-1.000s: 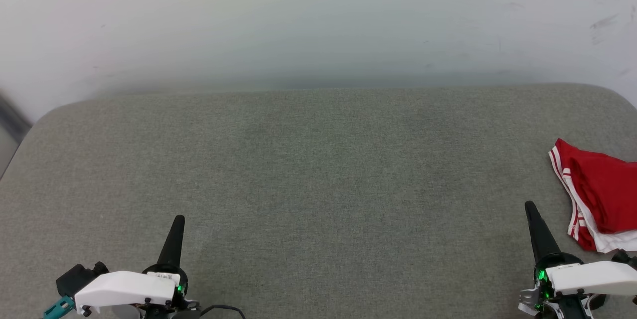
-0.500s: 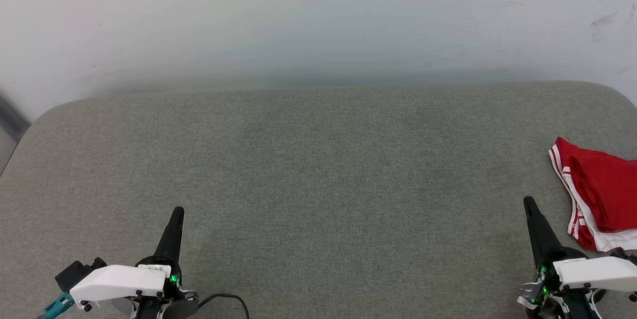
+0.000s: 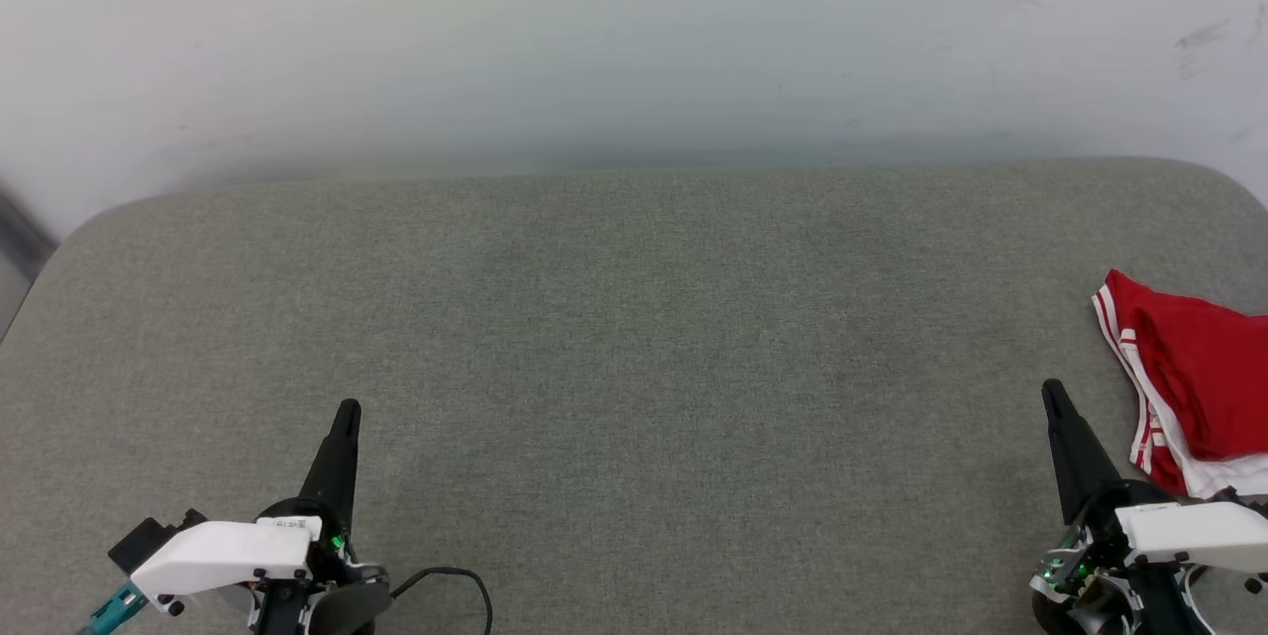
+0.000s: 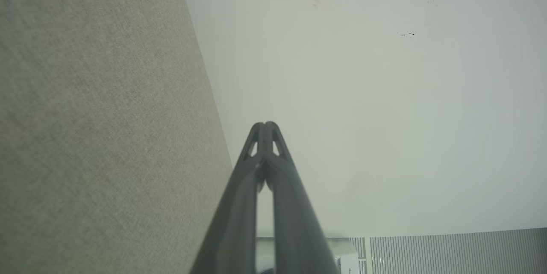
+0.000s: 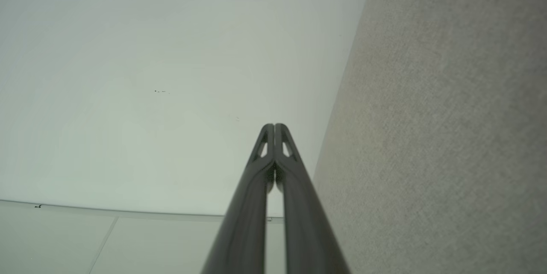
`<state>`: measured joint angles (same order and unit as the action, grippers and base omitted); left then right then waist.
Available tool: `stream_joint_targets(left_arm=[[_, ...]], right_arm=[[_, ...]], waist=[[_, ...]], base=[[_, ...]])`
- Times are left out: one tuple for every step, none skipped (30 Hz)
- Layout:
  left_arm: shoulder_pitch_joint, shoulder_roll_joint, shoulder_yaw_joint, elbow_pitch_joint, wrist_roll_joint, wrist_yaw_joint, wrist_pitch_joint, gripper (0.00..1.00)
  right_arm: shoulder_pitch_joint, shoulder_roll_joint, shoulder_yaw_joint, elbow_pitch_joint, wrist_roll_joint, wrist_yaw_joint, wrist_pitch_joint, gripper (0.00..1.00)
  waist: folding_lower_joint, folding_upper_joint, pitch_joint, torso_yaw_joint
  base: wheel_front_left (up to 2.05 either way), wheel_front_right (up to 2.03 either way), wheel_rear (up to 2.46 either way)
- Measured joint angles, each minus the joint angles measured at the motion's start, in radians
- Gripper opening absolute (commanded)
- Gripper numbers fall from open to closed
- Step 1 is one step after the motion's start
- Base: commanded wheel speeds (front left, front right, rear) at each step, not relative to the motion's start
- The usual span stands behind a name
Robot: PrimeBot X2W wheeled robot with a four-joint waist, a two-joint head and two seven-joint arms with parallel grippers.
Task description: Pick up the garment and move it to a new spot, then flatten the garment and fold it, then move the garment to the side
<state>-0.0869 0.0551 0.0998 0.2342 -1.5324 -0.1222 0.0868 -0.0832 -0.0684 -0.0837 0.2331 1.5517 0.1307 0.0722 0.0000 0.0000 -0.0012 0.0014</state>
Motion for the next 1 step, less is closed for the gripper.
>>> stream_joint_targets(left_arm=[[-0.001,0.000,0.001,0.001,-0.007,-0.001,0.003,0.00]], right_arm=[[0.000,0.000,-0.001,0.001,0.008,0.000,0.001,0.00]], waist=[[0.0000,0.0000,0.000,0.000]], base=[[0.00,0.00,0.00]])
